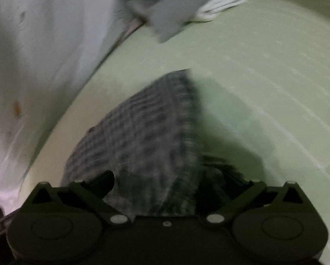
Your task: Fold clothes
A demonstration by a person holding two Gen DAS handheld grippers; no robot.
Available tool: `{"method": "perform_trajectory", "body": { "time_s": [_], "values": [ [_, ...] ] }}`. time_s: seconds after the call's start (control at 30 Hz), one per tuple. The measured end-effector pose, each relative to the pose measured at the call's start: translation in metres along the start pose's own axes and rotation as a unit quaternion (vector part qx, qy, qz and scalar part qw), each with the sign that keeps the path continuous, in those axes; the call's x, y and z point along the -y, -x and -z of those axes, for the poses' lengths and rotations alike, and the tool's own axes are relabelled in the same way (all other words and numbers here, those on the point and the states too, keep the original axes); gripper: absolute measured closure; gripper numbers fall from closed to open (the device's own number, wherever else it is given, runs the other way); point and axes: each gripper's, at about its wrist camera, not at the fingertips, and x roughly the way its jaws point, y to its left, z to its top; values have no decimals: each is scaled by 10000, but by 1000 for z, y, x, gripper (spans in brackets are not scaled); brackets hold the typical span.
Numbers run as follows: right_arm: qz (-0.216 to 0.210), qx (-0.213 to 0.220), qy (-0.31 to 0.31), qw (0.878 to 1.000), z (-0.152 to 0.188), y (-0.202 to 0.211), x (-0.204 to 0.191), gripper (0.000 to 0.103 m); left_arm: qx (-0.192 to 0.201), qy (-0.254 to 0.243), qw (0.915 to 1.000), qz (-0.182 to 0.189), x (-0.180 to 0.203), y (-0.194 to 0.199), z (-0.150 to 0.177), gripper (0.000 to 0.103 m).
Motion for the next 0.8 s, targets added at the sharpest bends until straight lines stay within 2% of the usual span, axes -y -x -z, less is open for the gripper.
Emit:
{"method": "perform_trajectory", "body": {
  "time_s": [0.03,0.1,0.17,0.2,0.27,0.3,0.33,0.4,0.53,0.63,0.7,0.77,0.8],
  "values": [
    [-25,-52,187,9998,-1,-5,-6,0,-3,-47,10000,74,3,-2,1,8],
    [-192,-252,513,9982,-4,-14,-18,1,-105,76,9995,277,6,-8,3,27],
    [-392,-488,674,9958,-7,-22,-26,23,-263,320,9980,474,7,-15,4,63],
    [-480,-605,691,9946,-8,-24,-28,42,-277,393,9977,471,11,-17,4,68],
    [-677,-760,644,9927,-15,-25,-26,57,-302,530,9970,468,17,-21,4,73],
    [-791,-787,568,9921,-20,-21,-22,69,-274,488,9972,488,26,-19,2,74],
    [-904,-814,492,9913,-24,-18,-17,75,-246,447,9974,508,35,-18,-1,76],
    [-1104,-666,464,9906,-41,-2,-11,77,-131,328,9976,596,58,-15,-12,77],
    [-1164,232,913,9887,-116,54,-9,78,435,-225,9940,979,129,-10,-59,77],
    [-1192,918,1257,9806,-173,97,-7,78,1005,-718,9823,1412,194,-4,-108,77],
    [-1207,1373,1482,9719,-211,126,-5,78,1408,-1056,9700,1679,238,2,-142,77],
    [-1193,1907,1861,9565,-260,157,-9,78,1856,-1373,9541,1907,280,7,-181,76],
    [-1144,2131,2052,9484,-282,166,-11,77,2010,-1470,9500,1885,296,4,-201,75]
  ]
}}
